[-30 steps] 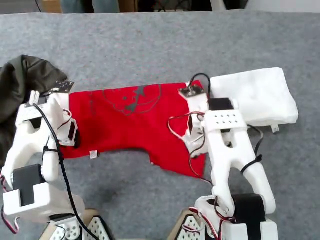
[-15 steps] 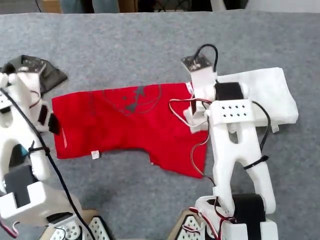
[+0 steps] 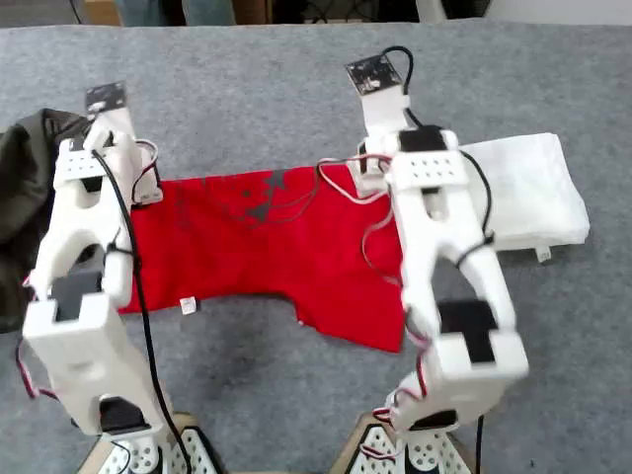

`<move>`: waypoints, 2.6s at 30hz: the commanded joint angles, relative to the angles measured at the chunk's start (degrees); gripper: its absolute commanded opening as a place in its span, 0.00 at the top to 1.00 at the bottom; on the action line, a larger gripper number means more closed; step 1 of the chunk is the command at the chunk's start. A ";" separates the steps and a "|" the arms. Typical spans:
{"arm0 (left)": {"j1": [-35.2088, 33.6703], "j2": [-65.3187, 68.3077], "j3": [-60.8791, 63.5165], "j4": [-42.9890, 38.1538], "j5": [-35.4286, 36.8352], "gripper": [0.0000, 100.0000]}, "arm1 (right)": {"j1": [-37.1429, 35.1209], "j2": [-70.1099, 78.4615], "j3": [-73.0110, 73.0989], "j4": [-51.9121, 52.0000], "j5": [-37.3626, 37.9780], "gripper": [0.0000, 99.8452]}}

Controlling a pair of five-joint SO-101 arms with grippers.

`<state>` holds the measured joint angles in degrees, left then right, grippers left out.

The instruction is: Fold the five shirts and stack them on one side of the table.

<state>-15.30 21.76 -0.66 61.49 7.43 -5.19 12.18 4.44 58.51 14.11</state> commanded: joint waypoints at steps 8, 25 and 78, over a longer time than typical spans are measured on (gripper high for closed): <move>-5.49 10.20 -8.92 -3.43 3.43 0.97 | 6.42 30.29 -23.78 -6.42 0.26 0.99; -3.03 0.70 -16.75 14.42 -15.82 0.97 | 6.77 37.76 -62.11 29.80 1.23 0.99; -3.56 -29.27 14.11 15.82 -20.84 0.97 | 6.33 28.18 -33.63 26.11 1.05 0.99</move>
<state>-20.92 -5.58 24.04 71.60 -14.20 0.09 43.12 -24.84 80.40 15.08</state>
